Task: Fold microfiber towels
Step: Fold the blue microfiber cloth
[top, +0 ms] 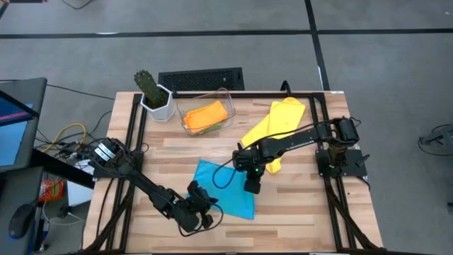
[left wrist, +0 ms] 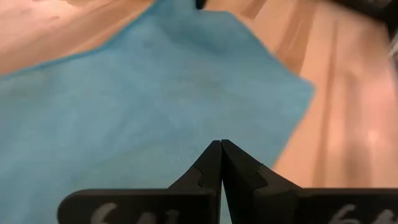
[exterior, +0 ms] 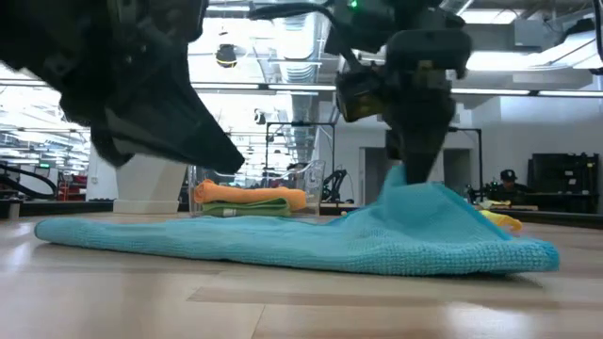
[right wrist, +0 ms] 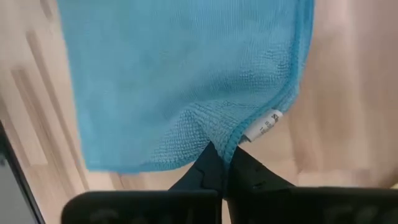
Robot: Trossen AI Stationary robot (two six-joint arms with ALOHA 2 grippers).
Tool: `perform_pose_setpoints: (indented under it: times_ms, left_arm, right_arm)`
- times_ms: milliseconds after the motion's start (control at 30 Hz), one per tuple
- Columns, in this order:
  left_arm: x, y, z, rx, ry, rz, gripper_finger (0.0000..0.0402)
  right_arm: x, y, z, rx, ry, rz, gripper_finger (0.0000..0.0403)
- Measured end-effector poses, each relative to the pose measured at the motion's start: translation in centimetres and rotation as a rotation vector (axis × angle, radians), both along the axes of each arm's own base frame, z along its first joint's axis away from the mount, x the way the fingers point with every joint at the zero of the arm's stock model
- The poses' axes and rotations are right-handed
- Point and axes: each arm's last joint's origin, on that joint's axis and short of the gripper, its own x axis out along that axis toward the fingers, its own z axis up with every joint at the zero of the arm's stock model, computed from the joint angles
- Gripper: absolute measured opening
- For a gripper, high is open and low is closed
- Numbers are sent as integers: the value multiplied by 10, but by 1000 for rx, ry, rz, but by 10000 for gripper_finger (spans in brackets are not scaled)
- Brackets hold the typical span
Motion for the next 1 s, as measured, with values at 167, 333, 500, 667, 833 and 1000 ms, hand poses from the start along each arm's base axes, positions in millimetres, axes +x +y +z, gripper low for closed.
perform_pose_setpoints:
  times_ms: [167, 333, 500, 667, 833, 1000]
  left_arm:
    - [2, 6, -10, -124, -149, -44, 0]
    - [21, 1, -35, -186, -99, -111, 0]
    - [36, -7, -45, -212, -88, -99, 0]
    - [34, -6, -43, -182, -15, -115, 0]
    - [27, -7, -48, -187, 62, -106, 0]
    - [23, -11, -50, -174, 93, -141, 0]
  right_arm:
    - [6, -13, 3, 4, -40, -39, 17]
    - [9, -22, 4, 17, -48, -118, 32]
    - [10, -24, 4, 13, -54, -135, 24]
    - [9, -21, 4, 24, -38, -158, 23]
    - [9, -16, 5, 122, 10, -240, 30]
    - [14, -19, 12, 185, -5, -244, 19]
